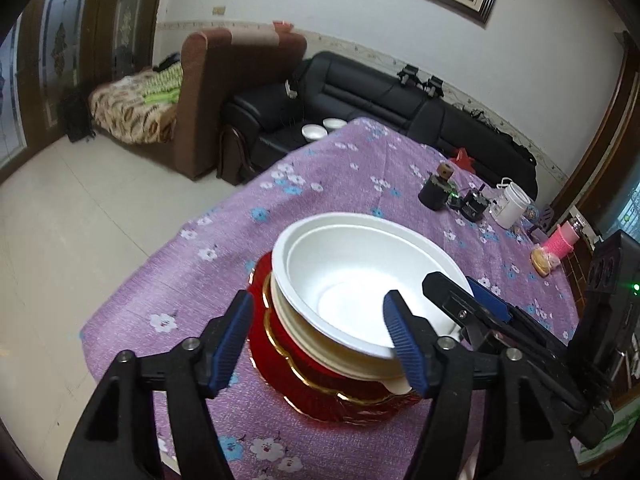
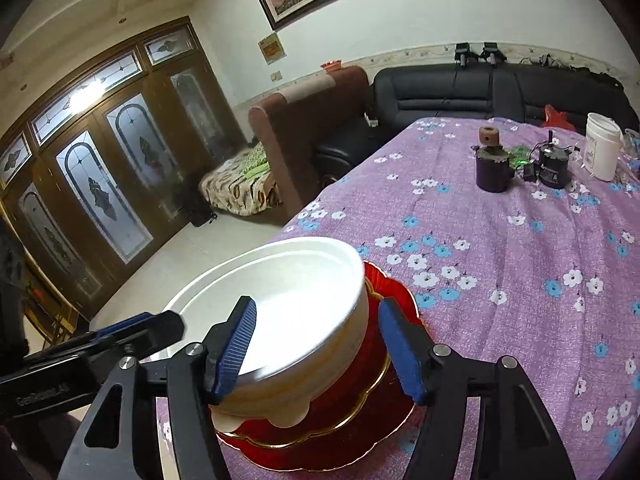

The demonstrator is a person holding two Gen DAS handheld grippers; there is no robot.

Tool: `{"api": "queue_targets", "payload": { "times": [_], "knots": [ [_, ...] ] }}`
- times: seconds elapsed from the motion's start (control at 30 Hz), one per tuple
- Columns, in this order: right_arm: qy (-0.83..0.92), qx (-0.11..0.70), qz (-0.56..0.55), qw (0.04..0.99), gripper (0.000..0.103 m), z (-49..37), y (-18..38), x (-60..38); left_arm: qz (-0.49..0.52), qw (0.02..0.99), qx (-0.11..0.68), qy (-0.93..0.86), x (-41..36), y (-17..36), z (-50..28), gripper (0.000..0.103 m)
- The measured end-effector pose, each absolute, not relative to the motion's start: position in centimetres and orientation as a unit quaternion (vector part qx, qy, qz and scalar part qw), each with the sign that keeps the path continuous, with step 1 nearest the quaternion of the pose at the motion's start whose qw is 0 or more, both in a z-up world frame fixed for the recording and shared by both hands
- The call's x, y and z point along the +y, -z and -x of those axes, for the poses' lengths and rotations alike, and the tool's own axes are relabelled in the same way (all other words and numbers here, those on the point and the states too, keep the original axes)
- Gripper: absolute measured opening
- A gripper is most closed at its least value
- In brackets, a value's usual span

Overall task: Organize plates and bowls
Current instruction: 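Lower the white bowl onto the stack and open the right tool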

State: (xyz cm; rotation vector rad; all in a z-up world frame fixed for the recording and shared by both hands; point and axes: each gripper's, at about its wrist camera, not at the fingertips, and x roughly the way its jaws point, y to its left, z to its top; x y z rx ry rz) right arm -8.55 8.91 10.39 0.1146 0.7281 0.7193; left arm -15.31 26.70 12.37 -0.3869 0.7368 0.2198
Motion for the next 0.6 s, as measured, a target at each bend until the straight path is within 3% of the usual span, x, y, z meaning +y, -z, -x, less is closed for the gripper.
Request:
{"api": "queue_targets", "payload": {
  "times": [0.33, 0.6],
  "knots": [
    [-0.323, 0.324, -0.108, 0.883, 0.073, 10.8, -12.0, 4.8, 0.147, 0.932, 0.29, -0.158, 24.8, -13.8, 19.4, 0.085],
    [-0.29, 0.304, -0.146, 0.896, 0.078, 14.1, -12.0, 1.1, 0.104, 0.937, 0.28, -0.182, 21.5, -13.3, 20.3, 0.095]
  ]
}}
